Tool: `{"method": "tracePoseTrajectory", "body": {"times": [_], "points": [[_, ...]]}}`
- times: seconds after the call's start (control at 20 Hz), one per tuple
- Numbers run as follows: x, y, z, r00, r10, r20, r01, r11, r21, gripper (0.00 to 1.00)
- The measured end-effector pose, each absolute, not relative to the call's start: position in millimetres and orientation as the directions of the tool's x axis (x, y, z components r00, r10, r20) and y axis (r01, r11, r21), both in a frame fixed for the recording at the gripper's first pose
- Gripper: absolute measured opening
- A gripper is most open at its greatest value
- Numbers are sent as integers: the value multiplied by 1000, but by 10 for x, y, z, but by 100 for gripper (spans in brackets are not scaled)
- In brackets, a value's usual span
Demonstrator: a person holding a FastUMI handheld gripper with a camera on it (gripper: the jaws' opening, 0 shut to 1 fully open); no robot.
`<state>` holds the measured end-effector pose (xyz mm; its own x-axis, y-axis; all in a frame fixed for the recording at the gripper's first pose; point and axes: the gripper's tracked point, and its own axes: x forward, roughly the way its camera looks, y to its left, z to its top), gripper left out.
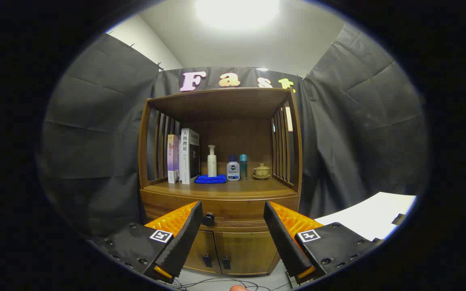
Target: Pull open the drawer, take out the items inside it, and place them on the countertop above the cabinet.
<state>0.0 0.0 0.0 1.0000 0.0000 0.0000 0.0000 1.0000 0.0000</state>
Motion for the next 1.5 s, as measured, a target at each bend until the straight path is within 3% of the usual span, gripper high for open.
{"method": "tracePoseTrajectory", "body": {"times": [1.05,1.5], "points": [[45,-55,-48,1000,-10,-5,10,1000,28,96],[408,36,-200,999,-23,-28,24,999,36,96]]}}
